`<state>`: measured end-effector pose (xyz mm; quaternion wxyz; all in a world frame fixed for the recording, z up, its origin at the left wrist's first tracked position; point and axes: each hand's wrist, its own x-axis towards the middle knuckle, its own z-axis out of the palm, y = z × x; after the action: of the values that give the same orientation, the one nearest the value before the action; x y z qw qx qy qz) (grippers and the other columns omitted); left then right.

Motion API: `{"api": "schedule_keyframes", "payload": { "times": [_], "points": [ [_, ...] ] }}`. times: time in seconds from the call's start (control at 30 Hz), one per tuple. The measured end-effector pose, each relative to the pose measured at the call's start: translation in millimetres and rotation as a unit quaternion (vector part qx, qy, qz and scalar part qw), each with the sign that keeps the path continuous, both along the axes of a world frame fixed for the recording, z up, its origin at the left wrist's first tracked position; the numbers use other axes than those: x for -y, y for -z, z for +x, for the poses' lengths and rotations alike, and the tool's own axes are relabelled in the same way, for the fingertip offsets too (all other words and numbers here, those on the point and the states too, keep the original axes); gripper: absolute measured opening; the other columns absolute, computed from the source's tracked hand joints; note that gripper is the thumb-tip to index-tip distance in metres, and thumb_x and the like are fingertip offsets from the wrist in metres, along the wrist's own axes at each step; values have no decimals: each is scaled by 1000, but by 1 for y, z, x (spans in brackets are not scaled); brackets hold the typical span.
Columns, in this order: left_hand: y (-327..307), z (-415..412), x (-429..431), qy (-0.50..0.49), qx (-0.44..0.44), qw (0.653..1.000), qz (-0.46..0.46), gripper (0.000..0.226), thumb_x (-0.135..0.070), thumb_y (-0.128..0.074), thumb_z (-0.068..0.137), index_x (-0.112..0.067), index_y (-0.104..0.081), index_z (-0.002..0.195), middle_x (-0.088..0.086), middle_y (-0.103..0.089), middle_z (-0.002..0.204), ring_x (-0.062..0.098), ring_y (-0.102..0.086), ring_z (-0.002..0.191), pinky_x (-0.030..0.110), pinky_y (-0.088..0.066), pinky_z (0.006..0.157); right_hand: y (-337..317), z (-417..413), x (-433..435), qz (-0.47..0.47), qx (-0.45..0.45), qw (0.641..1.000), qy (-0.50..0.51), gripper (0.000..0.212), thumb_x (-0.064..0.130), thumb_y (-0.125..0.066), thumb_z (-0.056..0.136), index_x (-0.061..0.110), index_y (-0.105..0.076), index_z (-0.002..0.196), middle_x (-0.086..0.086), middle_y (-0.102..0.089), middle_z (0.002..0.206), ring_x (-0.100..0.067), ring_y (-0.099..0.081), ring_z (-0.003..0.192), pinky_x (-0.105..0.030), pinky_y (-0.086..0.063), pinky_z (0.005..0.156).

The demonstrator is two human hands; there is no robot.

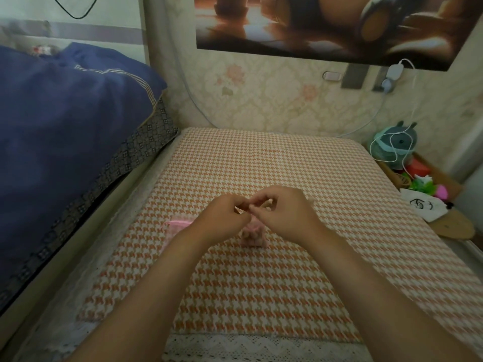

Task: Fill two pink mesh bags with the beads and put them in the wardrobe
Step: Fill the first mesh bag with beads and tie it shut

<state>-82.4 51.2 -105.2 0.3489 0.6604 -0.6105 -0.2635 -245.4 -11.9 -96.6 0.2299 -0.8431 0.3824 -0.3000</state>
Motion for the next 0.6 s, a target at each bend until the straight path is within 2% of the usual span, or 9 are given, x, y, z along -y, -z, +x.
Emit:
{"api": "schedule_keyframes", "payload": {
  "times": [0.07, 0.2, 0.27, 0.4, 0.53, 0.6],
  "points": [
    [0, 0, -1, 0, -2, 1000, -2, 28, -20, -62, 92, -28, -74, 115, -14, -72, 105, -6, -62, 77, 15, -44, 66, 5, -3, -1, -3, -45, 999, -13, 22, 50, -67, 83, 38, -75, 100, 24, -68, 94, 5, -63, 92, -32, -56, 81],
    [3, 1, 1, -21, -2, 1000, 1, 26, -15, -62, 90, -26, -74, 111, -16, -70, 105, 0, -63, 92, 19, -48, 79, -2, -13, 9, 14, 58, 998, 28, 15, 28, -67, 94, 27, -77, 105, 17, -72, 101, 5, -62, 87, -20, -49, 80],
    [3, 0, 4, -34, -5, 999, -2, 19, -17, -65, 91, -29, -74, 103, -15, -71, 97, 4, -66, 90, 23, -54, 80, -3, -23, 22, 1, 66, 994, 82, 16, 22, -64, 96, 25, -76, 106, 15, -71, 107, 5, -60, 86, -17, -45, 79],
    [-1, -1, 10, -42, 9, 999, 5, 17, -16, -70, 88, -31, -73, 95, -9, -73, 84, 10, -70, 74, 30, -60, 69, 17, -46, 42, 12, -42, 986, 159, 19, 22, -62, 98, 22, -74, 114, 7, -71, 117, -9, -63, 104, -22, -45, 86],
    [-7, 1, 16, -20, 50, 998, 23, 16, -14, -70, 89, -24, -80, 96, -22, -65, 81, -5, -60, 74, 12, -45, 61, 39, -54, 49, 33, -131, 979, 155, 25, 24, -60, 99, 24, -72, 121, 5, -64, 134, -15, -65, 106, -26, -47, 82],
    [-8, 2, 18, -11, 52, 998, 33, 14, -14, -70, 89, -22, -81, 92, -25, -63, 76, -6, -59, 71, 12, -43, 60, 45, -52, 52, 15, -187, 971, 149, 27, 29, -59, 99, 30, -71, 123, 5, -61, 137, -16, -65, 101, -30, -52, 76]
  ]
}}
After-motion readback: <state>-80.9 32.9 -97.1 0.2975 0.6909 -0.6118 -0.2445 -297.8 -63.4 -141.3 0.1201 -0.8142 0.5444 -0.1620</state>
